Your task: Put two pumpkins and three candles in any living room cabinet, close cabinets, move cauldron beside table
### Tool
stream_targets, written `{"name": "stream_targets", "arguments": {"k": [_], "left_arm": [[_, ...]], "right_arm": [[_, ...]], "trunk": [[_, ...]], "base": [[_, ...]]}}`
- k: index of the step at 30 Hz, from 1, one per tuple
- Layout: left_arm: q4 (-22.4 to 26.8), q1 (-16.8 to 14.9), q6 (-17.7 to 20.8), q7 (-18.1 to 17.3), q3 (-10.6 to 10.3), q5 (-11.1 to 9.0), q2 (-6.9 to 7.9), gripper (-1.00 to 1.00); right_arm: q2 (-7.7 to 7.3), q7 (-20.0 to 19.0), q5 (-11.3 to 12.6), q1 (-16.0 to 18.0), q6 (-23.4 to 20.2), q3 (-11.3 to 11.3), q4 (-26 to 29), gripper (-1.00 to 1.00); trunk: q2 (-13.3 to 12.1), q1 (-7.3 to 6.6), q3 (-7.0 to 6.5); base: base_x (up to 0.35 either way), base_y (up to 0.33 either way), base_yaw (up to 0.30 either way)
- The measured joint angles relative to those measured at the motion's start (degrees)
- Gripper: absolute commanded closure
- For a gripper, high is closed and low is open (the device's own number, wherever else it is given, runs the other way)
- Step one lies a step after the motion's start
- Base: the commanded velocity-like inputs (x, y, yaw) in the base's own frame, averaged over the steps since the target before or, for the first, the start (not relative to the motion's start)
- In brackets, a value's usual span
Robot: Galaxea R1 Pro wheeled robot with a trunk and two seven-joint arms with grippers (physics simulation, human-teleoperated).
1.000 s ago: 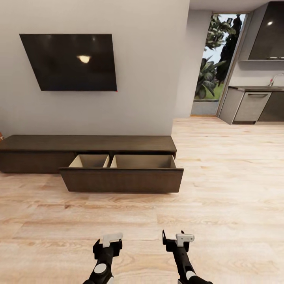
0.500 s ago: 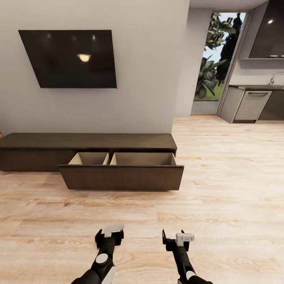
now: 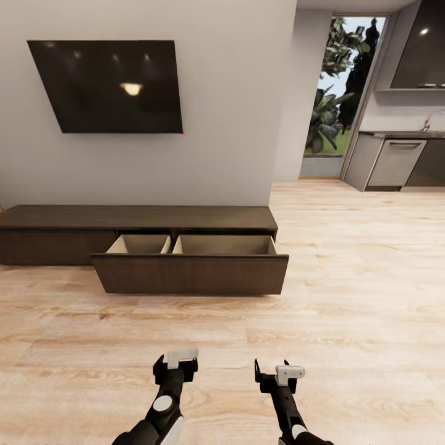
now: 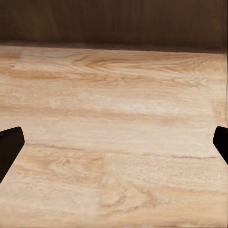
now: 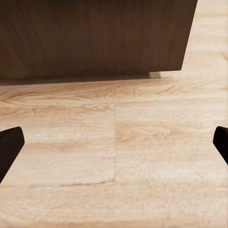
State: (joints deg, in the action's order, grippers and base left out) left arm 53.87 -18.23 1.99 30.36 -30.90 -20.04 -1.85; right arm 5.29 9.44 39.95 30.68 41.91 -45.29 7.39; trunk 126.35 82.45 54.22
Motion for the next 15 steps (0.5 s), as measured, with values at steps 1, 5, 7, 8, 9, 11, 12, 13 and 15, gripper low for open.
{"name": "stream_targets", "arguments": {"k": [1, 5, 7, 8, 9, 11, 12, 13, 15], "left_arm": [[-0.1, 0.0, 0.0, 0.0, -0.8, 0.3, 0.09, -1.0], [-0.1, 0.0, -0.1, 0.0, -2.2, 0.8, 0.13, -1.0], [-0.1, 0.0, -0.2, 0.0, -2.5, 0.9, 0.19, -1.0], [-0.1, 0.0, -0.2, 0.0, -2.5, 1.0, 0.21, -1.0], [-0.1, 0.0, -0.2, 0.0, -2.6, 1.0, 0.21, -1.0], [0.0, 0.0, -0.3, 0.0, -2.7, 1.4, 0.17, -1.0], [0.0, 0.0, -0.3, 0.0, -2.7, 1.5, 0.16, -1.0], [0.0, 0.0, -0.3, 0.0, -2.7, 1.6, 0.17, -1.0], [0.3, 0.0, -0.4, 0.0, -2.7, 1.7, 0.2, -1.0]], "right_arm": [[-0.01, 0.0, 0.0, 0.0, 0.0, 0.0, 0.0, -1.0], [0.03, 0.0, 0.1, 0.0, 0.0, 0.0, 0.0, -1.0], [0.05, 0.0, 0.1, 0.0, 0.0, 0.0, 0.0, -1.0], [0.06, 0.0, 0.1, 0.0, 0.0, 0.0, 0.0, -1.0], [0.06, 0.0, 0.1, 0.0, 0.0, 0.0, 0.0, -1.0], [0.06, 0.0, 0.1, 0.0, 0.0, 0.0, 0.0, -1.0], [0.06, 0.0, 0.1, 0.0, 0.0, 0.0, 0.0, -1.0], [0.07, 0.0, 0.1, 0.0, 0.0, 0.0, 0.0, -1.0], [0.07, 0.0, 0.1, 0.0, 0.0, 0.0, 0.1, -1.0]], "trunk": [[0.4, 0.22, 0.18], [2.0, 1.1, 0.9], [2.8, 1.54, 1.26], [3.2, 1.76, 1.44], [3.6, 1.98, 1.62], [4.4, 2.42, 1.97], [4.8, 2.64, 2.15], [5.2, 2.86, 2.33], [6.0, 3.3, 2.69]], "base": [[0.0, 0.0, 0.0], [0.0, 0.0, 0.0], [0.0, 0.0, 0.0], [0.0, 0.0, 0.0], [0.0, 0.0, 0.0], [0.0, 0.0, 0.0], [0.0, 0.0, 0.0], [0.0, 0.0, 0.0], [0.0, 0.0, 0.0]]}}
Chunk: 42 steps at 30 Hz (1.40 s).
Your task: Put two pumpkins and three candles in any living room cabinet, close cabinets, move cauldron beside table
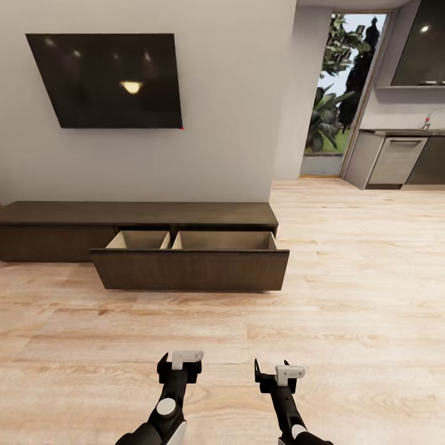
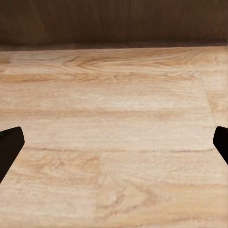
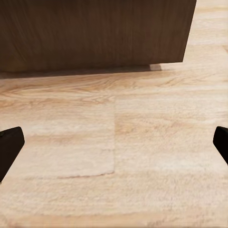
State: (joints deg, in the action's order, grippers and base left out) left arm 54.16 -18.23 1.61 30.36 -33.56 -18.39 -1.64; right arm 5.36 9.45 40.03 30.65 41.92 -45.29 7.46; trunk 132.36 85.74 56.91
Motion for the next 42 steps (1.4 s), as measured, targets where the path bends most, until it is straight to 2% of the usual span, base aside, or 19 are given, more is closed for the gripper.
{"name": "stream_targets", "arguments": {"k": [16, 18, 22, 27, 34, 42], "left_arm": [[0.4, 0.0, -0.3, 0.1, -0.1, 0.2, 0.04, -1.0], [0.8, 0.1, -1.1, 0.2, -0.7, 1.1, 0.11, -1.0], [1.2, 0.3, -4.7, 0.9, -1.7, 4.8, 0.22, -1.0], [1.3, 0.5, -5.9, 1.2, -1.9, 5.8, 0.27, -1.0], [1.4, 0.5, -6.2, 1.3, -1.9, 5.9, 0.27, -1.0], [1.4, 0.5, -6.2, 1.4, -1.8, 5.9, 0.22, -1.0]], "right_arm": [[0.0, 0.0, 0.6, 0.1, 0.0, 0.0, 0.0, -1.0], [0.0, 0.1, 0.6, 0.1, -0.1, 0.0, 0.0, -1.0], [0.0, 0.1, 0.7, 0.0, -0.1, 0.0, 0.0, -1.0], [-0.01, 0.1, 0.7, 0.0, -0.1, 0.0, 0.1, -1.0], [-0.01, 0.1, 0.7, 0.0, -0.1, 0.0, 0.1, -1.0], [-0.04, 0.1, 0.7, 0.0, 0.0, 0.0, 0.2, -1.0]], "trunk": [[6.4, 3.52, 2.87], [7.2, 3.95, 3.23], [8.8, 4.83, 3.95], [10.8, 5.93, 4.85], [10.9, 6.13, 6.4], [11.0, 6.12, 6.41]], "base": [[0.0, 0.0, 0.0], [0.0, 0.0, 0.0], [0.0, 0.0, 0.0], [0.0, 0.0, 0.0], [0.0, 0.0, 0.0], [0.0, 0.0, 0.0]]}}
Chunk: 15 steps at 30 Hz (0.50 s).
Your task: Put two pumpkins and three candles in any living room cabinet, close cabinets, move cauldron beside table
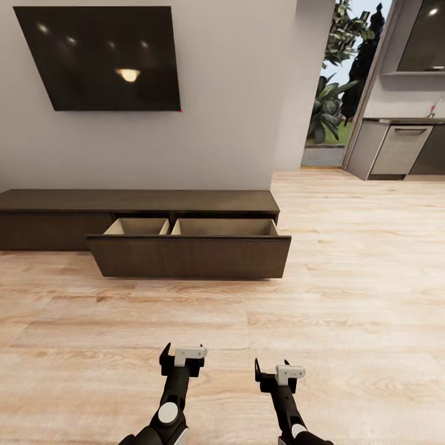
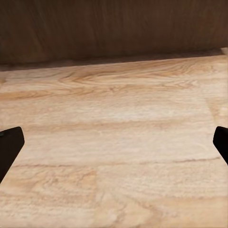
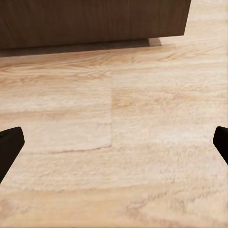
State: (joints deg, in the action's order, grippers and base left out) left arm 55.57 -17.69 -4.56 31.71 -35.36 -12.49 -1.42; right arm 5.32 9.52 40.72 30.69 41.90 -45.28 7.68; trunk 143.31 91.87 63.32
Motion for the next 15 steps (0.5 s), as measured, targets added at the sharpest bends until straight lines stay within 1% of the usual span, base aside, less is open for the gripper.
{"name": "stream_targets", "arguments": {"k": [7, 13, 15], "left_arm": [[0.0, 0.0, 0.0, 0.1, 0.1, 0.0, -0.02, -1.0], [0.0, 0.0, 0.1, 0.1, 0.2, 0.0, -0.03, -1.0], [0.0, 0.0, 0.1, 0.1, 0.2, 0.0, -0.07, -1.0]], "right_arm": [[-0.03, 0.0, 0.0, 0.0, 0.5, 0.1, 0.4, -1.0], [-0.04, 0.1, 0.2, 0.0, 6.5, 0.1, -0.1, -1.0], [-0.04, 0.1, 0.2, 0.0, 7.6, 0.1, -0.1, -1.0]], "trunk": [[0.0, 0.0, 0.0], [0.0, 0.0, 0.0], [0.0, 0.0, 0.0]], "base": [[0.0, 0.0, 0.0], [0.0, 0.0, 0.0], [0.0, 0.0, 0.0]]}}
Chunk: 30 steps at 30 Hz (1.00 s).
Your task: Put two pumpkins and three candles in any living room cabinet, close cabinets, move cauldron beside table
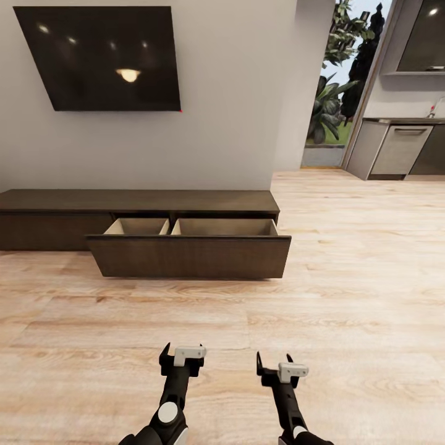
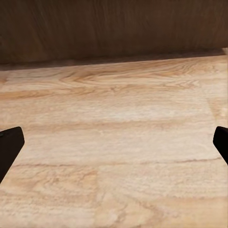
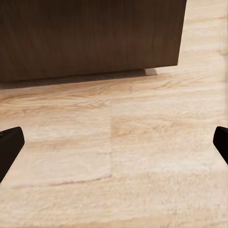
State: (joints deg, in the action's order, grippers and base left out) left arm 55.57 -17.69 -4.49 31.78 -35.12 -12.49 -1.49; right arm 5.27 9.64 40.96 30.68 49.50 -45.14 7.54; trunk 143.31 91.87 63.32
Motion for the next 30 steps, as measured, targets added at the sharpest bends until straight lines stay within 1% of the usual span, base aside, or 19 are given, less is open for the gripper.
{"name": "stream_targets", "arguments": {"k": [9, 22, 30], "left_arm": [[0.0, 0.0, 0.0, 0.0, 0.1, 0.0, 0.05, -1.0], [-0.1, 0.0, 0.0, -0.1, 0.4, 0.0, -0.04, -1.0], [-0.1, 0.0, 0.1, -0.1, 0.4, 0.0, -0.04, -1.0]], "right_arm": [[0.0, 0.1, 0.1, 0.0, 0.8, 0.2, -0.1, -1.0], [0.02, 0.1, 0.1, 0.0, 0.8, 0.3, -0.1, -1.0], [0.0, 0.1, 0.1, 0.0, 0.8, 0.3, -0.1, -1.0]], "trunk": [[0.0, -0.01, 0.0], [0.0, -0.03, 0.0], [0.0, -0.02, 0.0]], "base": [[0.025, 0.001, 0.0], [0.269, 0.065, 0.0], [0.233, 0.013, 0.0]]}}
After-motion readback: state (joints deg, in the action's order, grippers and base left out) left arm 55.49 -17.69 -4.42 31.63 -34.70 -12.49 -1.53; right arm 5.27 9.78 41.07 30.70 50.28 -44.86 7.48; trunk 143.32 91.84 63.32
